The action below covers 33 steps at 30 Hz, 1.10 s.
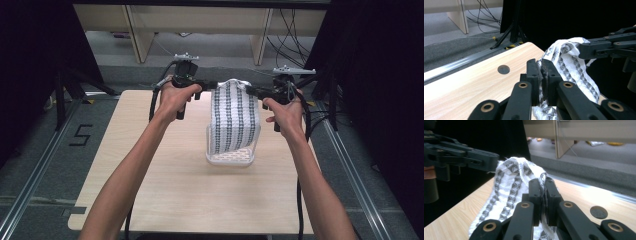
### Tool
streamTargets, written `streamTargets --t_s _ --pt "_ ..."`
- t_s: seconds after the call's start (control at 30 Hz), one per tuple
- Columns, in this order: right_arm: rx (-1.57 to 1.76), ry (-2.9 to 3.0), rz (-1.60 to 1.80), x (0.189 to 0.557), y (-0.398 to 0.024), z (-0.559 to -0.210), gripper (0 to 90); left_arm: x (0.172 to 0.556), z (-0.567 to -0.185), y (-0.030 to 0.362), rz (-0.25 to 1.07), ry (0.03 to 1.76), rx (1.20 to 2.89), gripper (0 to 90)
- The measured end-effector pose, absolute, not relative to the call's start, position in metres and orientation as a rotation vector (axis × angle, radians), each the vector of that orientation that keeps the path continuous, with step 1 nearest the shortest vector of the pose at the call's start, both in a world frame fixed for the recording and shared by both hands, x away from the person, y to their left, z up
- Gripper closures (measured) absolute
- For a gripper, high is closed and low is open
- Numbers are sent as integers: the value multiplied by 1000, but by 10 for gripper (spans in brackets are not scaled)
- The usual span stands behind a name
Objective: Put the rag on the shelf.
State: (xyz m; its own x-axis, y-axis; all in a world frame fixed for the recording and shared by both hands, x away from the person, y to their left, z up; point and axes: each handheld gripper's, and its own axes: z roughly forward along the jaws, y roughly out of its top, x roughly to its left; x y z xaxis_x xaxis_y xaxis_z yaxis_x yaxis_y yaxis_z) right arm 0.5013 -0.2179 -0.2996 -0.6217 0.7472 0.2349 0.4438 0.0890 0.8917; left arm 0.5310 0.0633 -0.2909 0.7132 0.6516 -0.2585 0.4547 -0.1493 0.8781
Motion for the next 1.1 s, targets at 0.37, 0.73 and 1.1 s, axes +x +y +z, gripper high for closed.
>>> streamTargets --t_s 0.37,0.73,1.1 --pt "1236 2113 1452 512 -210 -313 855 537 -312 60 198 907 1827 824" --pt "1299 2145 1357 520 -208 -333 831 538 -328 56 156 909 1859 745" --pt "1331 2148 1267 524 -207 -344 614 533 -326 57 147 913 1876 460"
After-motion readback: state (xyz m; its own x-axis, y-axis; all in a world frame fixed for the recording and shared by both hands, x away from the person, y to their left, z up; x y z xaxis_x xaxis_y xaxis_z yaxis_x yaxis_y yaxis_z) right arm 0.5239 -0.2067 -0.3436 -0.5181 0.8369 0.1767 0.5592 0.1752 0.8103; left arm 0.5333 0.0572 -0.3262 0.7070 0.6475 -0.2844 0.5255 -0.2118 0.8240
